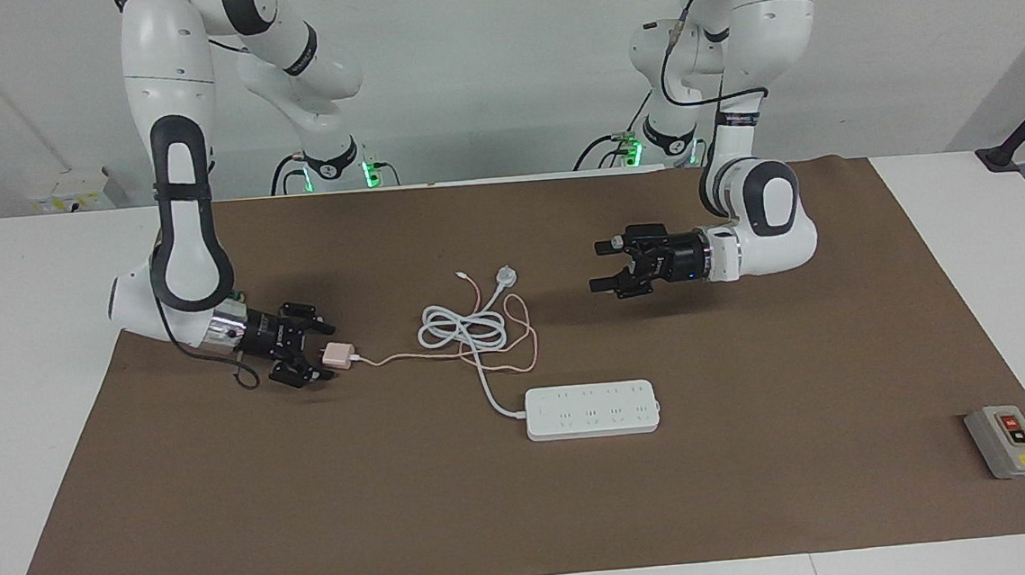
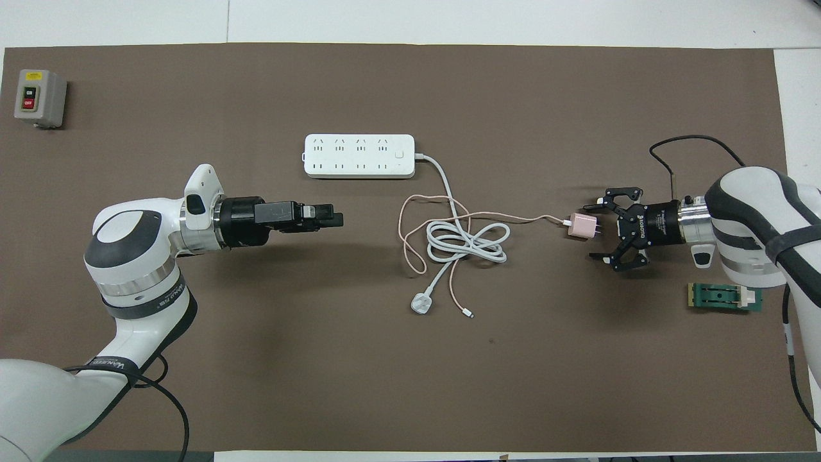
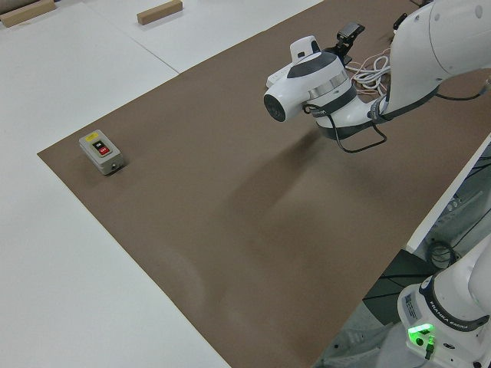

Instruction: Plug charger into power strip

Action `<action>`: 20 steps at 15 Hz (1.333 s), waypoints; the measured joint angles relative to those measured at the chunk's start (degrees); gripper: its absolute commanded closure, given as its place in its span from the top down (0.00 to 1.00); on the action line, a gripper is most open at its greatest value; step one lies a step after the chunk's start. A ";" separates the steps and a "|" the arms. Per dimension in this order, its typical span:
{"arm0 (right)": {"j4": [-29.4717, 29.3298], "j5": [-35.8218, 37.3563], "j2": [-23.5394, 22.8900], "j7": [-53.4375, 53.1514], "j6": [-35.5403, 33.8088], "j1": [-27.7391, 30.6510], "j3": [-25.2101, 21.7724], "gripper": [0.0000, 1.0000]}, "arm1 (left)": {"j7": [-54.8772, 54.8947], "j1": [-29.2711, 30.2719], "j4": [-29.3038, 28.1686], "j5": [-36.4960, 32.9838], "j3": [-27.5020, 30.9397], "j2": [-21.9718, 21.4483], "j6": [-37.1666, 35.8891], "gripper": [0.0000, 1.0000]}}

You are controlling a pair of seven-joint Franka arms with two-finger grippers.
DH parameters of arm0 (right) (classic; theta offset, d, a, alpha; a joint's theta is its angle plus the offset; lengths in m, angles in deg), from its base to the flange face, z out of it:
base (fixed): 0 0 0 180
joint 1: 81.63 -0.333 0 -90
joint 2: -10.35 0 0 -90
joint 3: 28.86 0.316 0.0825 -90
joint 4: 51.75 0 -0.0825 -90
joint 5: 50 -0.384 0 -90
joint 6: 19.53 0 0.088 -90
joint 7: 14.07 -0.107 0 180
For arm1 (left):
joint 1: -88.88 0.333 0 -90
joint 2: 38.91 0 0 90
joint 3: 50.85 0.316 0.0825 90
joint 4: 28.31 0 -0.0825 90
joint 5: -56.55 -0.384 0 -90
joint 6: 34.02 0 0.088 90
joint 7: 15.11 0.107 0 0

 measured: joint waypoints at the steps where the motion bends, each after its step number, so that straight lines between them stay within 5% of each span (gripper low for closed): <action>1: 0.00 -0.03 0.02 0.03 0.01 -0.02 0.00 0.49 | 0.03 -0.38 -0.02 0.00 0.00 0.01 0.97 1.00; 4: -0.02 -0.58 0.47 1.14 0.13 -0.02 0.00 0.00 | -0.42 -1.10 -0.36 0.02 0.01 0.04 2.06 1.00; 12: -0.69 -1.05 0.62 1.01 0.26 -1.13 0.05 0.00 | -3.70 -1.83 -0.66 1.23 -0.19 0.08 1.92 1.00; 20: -13.00 -1.17 1.22 -16.61 0.41 -13.11 0.75 0.00 | -4.97 -3.39 -0.79 4.40 -0.42 0.08 0.80 1.00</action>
